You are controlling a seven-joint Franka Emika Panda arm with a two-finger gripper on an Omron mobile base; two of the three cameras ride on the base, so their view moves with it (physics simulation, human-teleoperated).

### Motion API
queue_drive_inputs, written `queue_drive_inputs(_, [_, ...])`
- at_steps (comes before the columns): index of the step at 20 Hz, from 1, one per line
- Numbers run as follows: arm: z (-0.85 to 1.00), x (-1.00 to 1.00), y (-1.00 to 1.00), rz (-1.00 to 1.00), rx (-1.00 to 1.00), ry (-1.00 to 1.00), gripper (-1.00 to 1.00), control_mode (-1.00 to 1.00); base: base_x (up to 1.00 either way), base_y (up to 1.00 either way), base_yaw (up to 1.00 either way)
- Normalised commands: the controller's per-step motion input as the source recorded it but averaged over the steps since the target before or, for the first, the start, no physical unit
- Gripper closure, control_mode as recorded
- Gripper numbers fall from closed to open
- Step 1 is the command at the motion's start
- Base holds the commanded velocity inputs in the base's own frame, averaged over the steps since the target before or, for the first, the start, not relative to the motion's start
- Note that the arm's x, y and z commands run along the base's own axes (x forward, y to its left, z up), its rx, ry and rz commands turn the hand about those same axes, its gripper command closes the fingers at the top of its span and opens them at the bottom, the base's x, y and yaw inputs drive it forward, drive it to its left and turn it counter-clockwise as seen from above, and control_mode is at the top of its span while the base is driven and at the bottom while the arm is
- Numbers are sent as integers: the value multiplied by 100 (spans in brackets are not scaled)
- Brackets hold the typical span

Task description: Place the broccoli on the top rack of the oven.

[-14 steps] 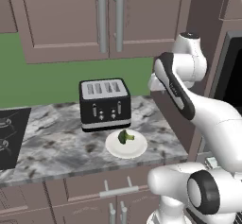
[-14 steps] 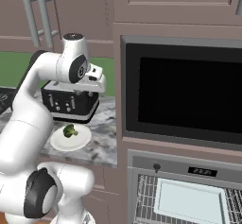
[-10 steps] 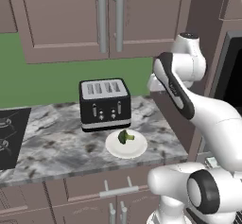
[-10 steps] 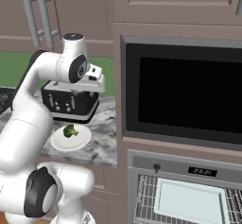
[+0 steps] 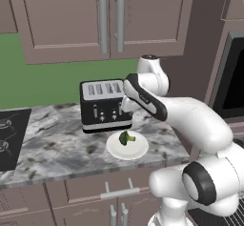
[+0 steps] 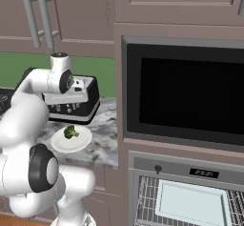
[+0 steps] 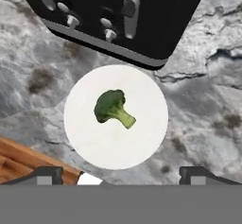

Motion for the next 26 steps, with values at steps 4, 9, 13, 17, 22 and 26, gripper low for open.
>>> queue_drive_inputs(4, [-87,0,38,20,-1,3,-100,-100,0,0,0])
queue_drive_inputs(9, [-51,0,4,4,-5,-5,-100,-100,0,0,0])
queue_drive_inputs(13, [-45,6,21,0,-6,-2,-100,-100,0,0,0])
queue_drive_inputs(17, [-36,22,15,0,0,1,-100,-100,0,0,0])
queue_drive_inputs(22, [-37,32,8,-3,0,2,-100,-100,0,0,0])
queue_drive_inputs(26, [-35,5,0,-10,0,0,-100,-100,0,0,0])
